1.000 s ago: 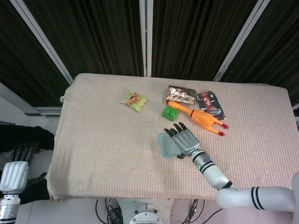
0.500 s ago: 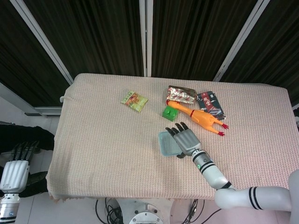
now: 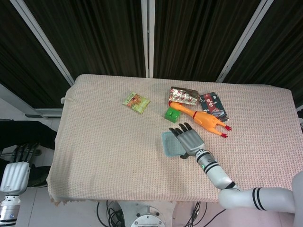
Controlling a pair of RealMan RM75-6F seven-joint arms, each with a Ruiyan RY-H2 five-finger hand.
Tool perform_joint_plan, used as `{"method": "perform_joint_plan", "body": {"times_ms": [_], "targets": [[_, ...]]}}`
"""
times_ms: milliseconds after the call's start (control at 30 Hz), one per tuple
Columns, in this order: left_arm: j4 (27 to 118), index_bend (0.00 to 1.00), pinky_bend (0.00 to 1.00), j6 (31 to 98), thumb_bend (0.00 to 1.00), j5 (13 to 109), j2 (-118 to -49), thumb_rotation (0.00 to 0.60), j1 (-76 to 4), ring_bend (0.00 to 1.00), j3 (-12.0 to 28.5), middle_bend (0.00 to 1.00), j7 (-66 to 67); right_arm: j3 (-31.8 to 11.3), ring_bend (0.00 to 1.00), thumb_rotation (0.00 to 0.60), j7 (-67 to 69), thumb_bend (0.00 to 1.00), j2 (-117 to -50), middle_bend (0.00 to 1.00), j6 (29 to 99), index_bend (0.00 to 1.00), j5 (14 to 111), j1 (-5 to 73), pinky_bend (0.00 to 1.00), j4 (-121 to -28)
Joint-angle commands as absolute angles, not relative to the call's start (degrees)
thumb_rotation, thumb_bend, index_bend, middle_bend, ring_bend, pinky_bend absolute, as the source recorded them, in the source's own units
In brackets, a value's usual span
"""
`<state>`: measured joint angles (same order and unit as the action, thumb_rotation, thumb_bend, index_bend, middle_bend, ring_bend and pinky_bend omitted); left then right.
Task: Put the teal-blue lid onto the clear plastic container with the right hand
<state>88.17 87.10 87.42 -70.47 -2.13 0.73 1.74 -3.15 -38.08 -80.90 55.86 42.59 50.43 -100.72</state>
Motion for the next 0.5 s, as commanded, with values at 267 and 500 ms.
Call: {"method": "perform_joint_plan", "body": {"times_ms": [267,500], "targets": [[88.63,0.06,0.00,86.96,0.07,87.48,-70.30,0.600,-2.16,0.01,0.57,0.08,1.70,-2.57,0.00,0.600,-36.30,0.11,-80.83,0.24,55.51,0.01,43.82,49.68,0.00,-99.69],[88.74,0.06,0.00,87.09,0.07,87.50,-70.30,0.600,-2.11,0.01,0.56,0.08,1.63,-2.43,0.00,0.600,-35.44,0.09,-79.91,0.08,54.95,0.00,44.67,49.52,0.00,-100.42]]}}
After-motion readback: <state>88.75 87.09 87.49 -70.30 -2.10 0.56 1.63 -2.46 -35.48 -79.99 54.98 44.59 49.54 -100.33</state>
